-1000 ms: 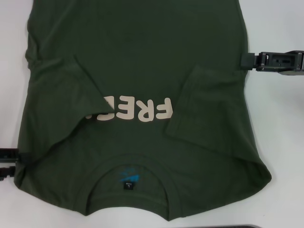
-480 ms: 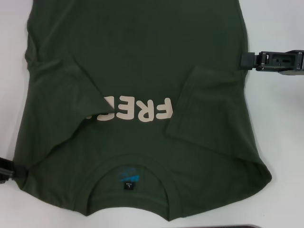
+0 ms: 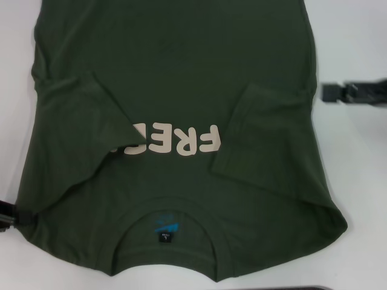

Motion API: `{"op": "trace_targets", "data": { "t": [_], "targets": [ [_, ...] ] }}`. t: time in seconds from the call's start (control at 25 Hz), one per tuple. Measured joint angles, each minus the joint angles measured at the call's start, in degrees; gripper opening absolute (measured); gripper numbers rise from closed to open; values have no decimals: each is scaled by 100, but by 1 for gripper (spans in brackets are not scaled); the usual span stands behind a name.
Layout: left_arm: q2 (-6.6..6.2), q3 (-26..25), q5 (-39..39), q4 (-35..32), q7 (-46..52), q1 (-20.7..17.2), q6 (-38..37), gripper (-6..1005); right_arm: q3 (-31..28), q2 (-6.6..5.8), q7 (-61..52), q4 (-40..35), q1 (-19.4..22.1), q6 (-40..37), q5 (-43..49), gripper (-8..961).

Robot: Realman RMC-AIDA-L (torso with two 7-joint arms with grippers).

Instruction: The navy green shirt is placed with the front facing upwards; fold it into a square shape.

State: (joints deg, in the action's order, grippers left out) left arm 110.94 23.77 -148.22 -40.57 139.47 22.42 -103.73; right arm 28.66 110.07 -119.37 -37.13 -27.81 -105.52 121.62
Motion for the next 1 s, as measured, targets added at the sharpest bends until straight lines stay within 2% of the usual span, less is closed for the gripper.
{"op": "trace_targets", "data": {
  "t": [0.24, 0.36, 0.48, 0.68, 0.88, 1.0],
  "targets": [
    [-1, -51, 19, -103, -1, 21, -63, 49, -8, -593, -432, -1, 160, -609, 942, 789],
    [0, -107, 30, -127, -43, 59, -119, 49, 2, -725, -652, -108, 240, -782, 1258, 789],
    [0, -117, 33, -130, -129, 106, -181, 49, 25, -700, -710, -185, 260, -789, 1671, 789],
    [-13, -119, 36, -136, -130, 175, -202, 48, 101, -507, -588, -189, 224, -797, 2028, 790],
    [-30, -222, 46, -136, -107, 220, -179, 48, 175, -486, -625, -157, 224, -792, 2039, 788],
    [-30, -264, 49, -136, -108, 223, -178, 48, 272, -428, -669, -152, 225, -786, 2050, 785]
  ]
}}
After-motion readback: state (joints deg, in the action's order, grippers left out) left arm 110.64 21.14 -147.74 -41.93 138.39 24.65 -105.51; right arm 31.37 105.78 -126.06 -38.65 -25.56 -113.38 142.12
